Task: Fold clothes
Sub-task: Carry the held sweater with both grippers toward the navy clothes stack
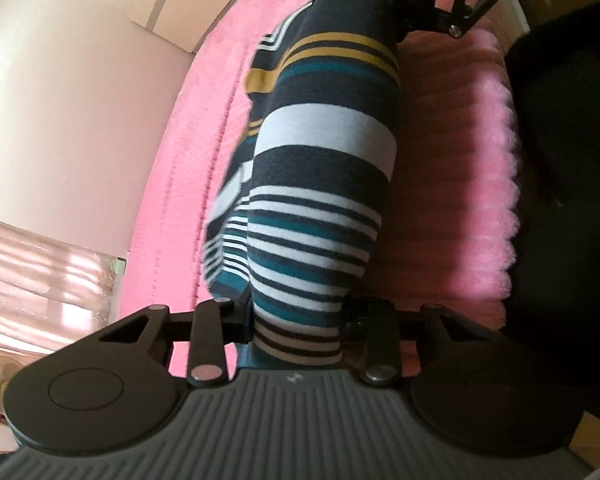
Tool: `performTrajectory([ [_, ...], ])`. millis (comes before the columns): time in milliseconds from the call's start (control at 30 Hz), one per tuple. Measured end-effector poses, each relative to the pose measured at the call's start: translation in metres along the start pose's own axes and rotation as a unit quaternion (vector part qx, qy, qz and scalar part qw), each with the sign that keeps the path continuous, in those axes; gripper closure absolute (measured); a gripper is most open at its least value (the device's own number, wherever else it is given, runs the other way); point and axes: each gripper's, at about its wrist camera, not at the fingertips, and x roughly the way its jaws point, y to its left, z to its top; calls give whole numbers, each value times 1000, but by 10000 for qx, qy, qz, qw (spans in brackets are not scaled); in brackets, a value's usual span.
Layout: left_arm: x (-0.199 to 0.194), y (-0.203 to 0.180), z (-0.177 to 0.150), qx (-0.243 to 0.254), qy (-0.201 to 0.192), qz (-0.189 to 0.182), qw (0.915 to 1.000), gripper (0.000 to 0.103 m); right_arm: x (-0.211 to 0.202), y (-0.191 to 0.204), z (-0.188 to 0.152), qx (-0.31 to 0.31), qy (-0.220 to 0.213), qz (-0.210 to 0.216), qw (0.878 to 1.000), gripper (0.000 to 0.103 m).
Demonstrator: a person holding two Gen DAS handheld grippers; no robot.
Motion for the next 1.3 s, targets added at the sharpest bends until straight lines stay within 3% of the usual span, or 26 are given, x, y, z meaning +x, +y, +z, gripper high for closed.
performTrajectory([
  [233,-3,-3,6,-46,13,-207,9998,72,-4,16,-2,-7,152,90,9998,67],
  [600,-10,-6,15,-100,50,-235,9997,72,-13,27,-7,-28,302,85,9995,67],
  [800,-21,-10,-1,-166,49,-272,9995,72,-12,34,-9,-78,378,53,9992,66],
  [1000,-18,-9,-3,-274,66,-368,9989,72,-3,51,-25,-372,267,-38,9989,52],
  [1133,-17,-10,-2,-423,116,-464,9980,72,13,59,-42,-568,134,-160,9982,49],
  [1233,-15,-9,-1,-552,150,-519,9970,72,15,46,-47,-257,-35,81,9996,50],
  [1300,-14,-9,-2,-583,178,-571,9965,72,13,30,-48,-54,-95,374,9992,59],
])
